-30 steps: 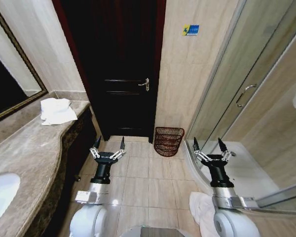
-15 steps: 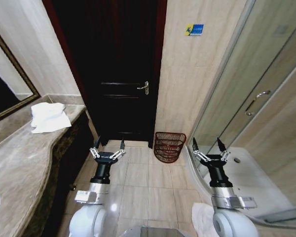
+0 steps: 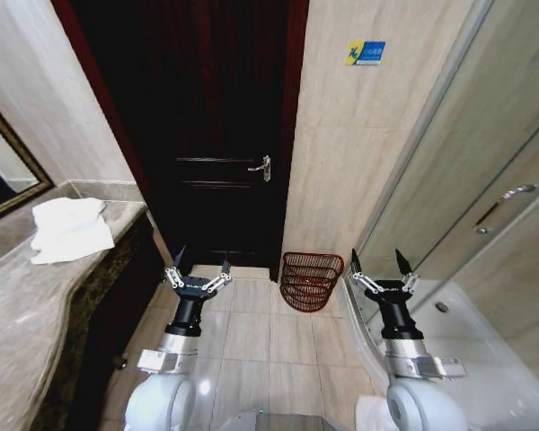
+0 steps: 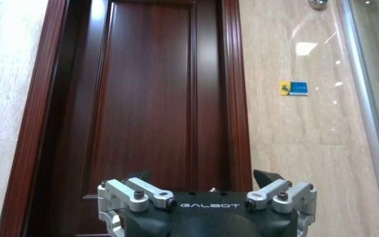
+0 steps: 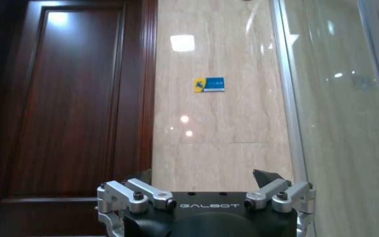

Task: Discard the used towel into the hamper.

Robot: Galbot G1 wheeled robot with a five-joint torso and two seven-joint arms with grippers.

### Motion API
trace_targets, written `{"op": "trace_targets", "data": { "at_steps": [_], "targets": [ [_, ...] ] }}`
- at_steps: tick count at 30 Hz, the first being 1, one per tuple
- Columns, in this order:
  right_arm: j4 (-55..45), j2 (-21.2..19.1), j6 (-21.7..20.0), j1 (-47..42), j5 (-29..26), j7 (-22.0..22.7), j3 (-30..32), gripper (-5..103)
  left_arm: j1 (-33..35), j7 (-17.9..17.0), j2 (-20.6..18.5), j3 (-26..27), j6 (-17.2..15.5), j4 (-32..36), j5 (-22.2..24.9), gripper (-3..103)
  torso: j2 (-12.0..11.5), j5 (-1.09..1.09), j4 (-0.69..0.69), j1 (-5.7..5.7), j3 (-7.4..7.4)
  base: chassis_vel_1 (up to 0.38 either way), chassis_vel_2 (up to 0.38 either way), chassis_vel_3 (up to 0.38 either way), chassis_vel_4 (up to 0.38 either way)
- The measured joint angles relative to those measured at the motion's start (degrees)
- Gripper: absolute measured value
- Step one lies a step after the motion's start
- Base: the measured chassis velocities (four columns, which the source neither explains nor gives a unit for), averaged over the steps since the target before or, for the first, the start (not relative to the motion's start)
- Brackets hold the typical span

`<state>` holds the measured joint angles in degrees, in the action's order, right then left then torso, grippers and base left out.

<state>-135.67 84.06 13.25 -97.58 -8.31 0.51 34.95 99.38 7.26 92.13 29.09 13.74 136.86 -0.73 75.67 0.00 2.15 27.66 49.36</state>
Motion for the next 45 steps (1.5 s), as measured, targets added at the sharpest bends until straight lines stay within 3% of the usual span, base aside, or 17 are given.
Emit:
{"op": "trace_targets", "data": {
  "at_steps": [11,19,45],
  "targets": [
    [0.0,0.1,0.6,0.0,0.7,-0.3,0.0,100,0.3,-0.2,0.0,0.1,0.5,0.4,1.0,100,0.0,0.00,0.00,-0.10,-0.03,-0.004,0.005,0.010,-0.012],
    [0.0,0.0,1.7,0.8,2.2,4.1,0.1,100,0.9,-0.3,0.0,0.1,0.4,1.5,2.4,100,0.0,0.00,0.00,-0.06,-0.02,0.000,0.000,0.000,0.000],
    [-0.5,-0.4,1.9,0.2,3.1,3.7,0.3,100,1.3,-1.5,0.0,0.4,-0.3,1.9,2.9,100,0.0,0.00,0.01,-0.06,-0.02,0.080,0.073,0.078,0.075]
  ]
}}
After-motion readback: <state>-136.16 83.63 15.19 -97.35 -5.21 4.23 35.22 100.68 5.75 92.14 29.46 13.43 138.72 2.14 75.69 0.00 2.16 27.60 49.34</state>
